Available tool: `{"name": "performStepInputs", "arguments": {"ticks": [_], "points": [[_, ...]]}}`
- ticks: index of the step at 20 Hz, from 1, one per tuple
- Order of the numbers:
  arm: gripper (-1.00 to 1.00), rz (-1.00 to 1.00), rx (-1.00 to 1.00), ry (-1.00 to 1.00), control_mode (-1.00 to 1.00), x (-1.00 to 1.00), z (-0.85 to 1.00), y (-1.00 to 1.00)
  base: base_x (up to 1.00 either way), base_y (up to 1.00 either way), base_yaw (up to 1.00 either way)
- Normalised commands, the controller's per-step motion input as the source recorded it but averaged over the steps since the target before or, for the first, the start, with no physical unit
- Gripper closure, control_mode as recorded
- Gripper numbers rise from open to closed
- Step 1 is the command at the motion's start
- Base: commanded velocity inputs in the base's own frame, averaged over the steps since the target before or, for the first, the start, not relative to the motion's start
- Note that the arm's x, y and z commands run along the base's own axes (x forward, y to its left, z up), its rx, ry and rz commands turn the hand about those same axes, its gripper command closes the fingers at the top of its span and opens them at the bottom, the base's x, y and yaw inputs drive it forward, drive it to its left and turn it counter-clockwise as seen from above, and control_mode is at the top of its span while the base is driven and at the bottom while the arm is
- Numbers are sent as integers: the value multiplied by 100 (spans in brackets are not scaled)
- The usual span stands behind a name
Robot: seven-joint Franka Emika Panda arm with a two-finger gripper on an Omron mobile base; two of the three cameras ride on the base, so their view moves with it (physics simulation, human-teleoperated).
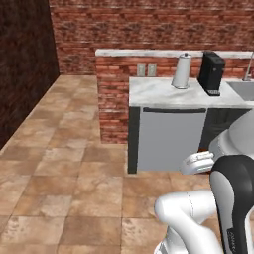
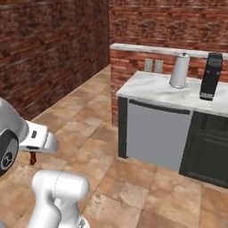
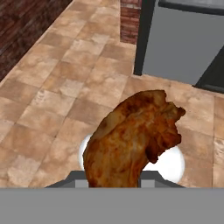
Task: Take the chicken drumstick from the fridge and place it on the digital scale on the counter by the fridge. Wait a few seconds for a reading, then move it to the plate on the dining counter.
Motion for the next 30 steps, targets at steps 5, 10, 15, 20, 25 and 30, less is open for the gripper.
{"name": "performStepInputs", "arguments": {"ticks": [5,10,15,20,25,30], "points": [[100,0,0,0,100,0,0,0,95,100,20],[100,0,0,0,100,0,0,0,100,100,15],[100,0,0,0,100,0,0,0,100,91,3],[100,0,0,0,100,0,0,0,100,67,-7],[100,0,0,0,100,0,0,0,100,72,-14],[100,0,0,0,100,0,0,0,100,62,-18]]}}
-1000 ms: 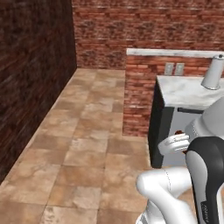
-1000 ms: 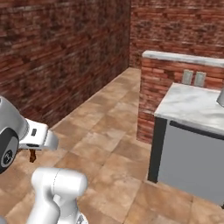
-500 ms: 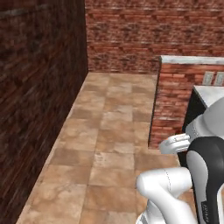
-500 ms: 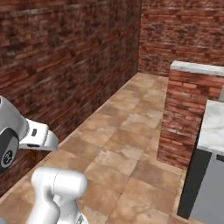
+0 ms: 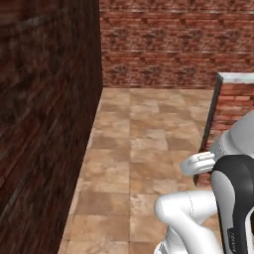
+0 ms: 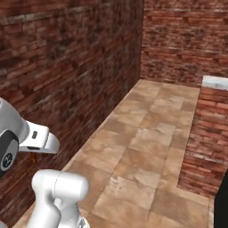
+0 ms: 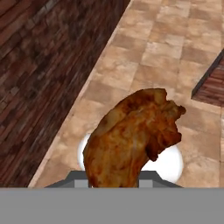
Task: Take the chicken drumstick from the fridge and place it on the digital scale on the counter by the fridge. Wait a few seconds for a reading, then move it to the plate on the dining counter.
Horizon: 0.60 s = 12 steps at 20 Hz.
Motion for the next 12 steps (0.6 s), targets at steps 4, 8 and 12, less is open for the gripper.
{"name": "performStepInputs", "arguments": {"ticks": [4,8,12], "points": [[100,0,0,0,100,0,0,0,100,45,-27],[100,0,0,0,100,0,0,0,100,44,-31],[100,0,0,0,100,0,0,0,100,44,-33]]}}
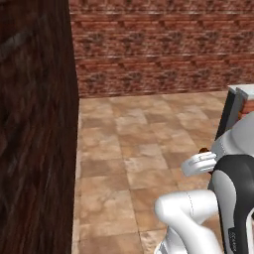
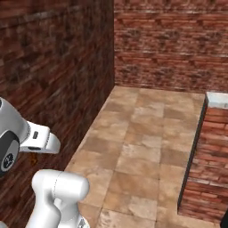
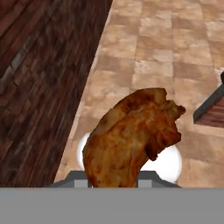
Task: Take the chicken drumstick from the fridge and place it on the digital scale on the counter by the fridge. Wait a few seconds for a reading, then move it to the plate on the dining counter.
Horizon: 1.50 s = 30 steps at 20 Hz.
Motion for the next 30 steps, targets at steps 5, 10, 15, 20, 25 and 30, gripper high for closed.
{"name": "performStepInputs", "arguments": {"ticks": [5,10,15,20,25,30], "points": [[100,0,0,0,100,0,0,0,100,50,-36],[100,0,0,0,100,0,0,0,100,53,-44],[100,0,0,0,100,0,0,0,100,56,-49],[100,0,0,0,100,0,0,0,100,62,-50],[100,0,0,0,100,0,0,0,100,71,-51],[100,0,0,0,100,0,0,0,100,76,-50]]}}
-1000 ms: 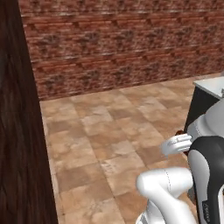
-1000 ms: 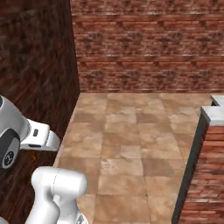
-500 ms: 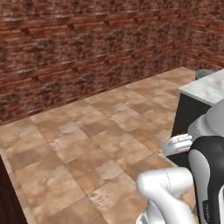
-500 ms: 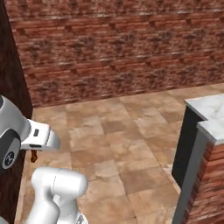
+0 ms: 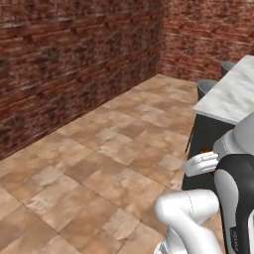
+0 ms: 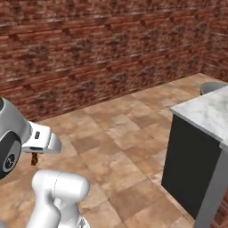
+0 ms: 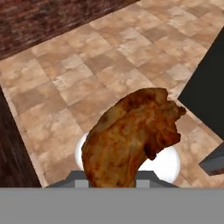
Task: Take the chicken drumstick from the fridge and place it on the digital scale on the counter by the fridge. Wait a few seconds for a reading, then move it to the plate on the dining counter.
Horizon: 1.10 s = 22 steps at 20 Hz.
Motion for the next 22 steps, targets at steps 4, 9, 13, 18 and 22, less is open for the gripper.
{"name": "performStepInputs", "arguments": {"ticks": [4,9,13,18,22], "points": [[100,0,0,0,100,0,0,0,100,77,-52],[100,0,0,0,100,0,0,0,100,75,-53],[100,0,0,0,100,0,0,0,100,84,-54],[100,0,0,0,100,0,0,0,100,92,-52],[100,0,0,0,100,0,0,0,100,94,-51]]}}
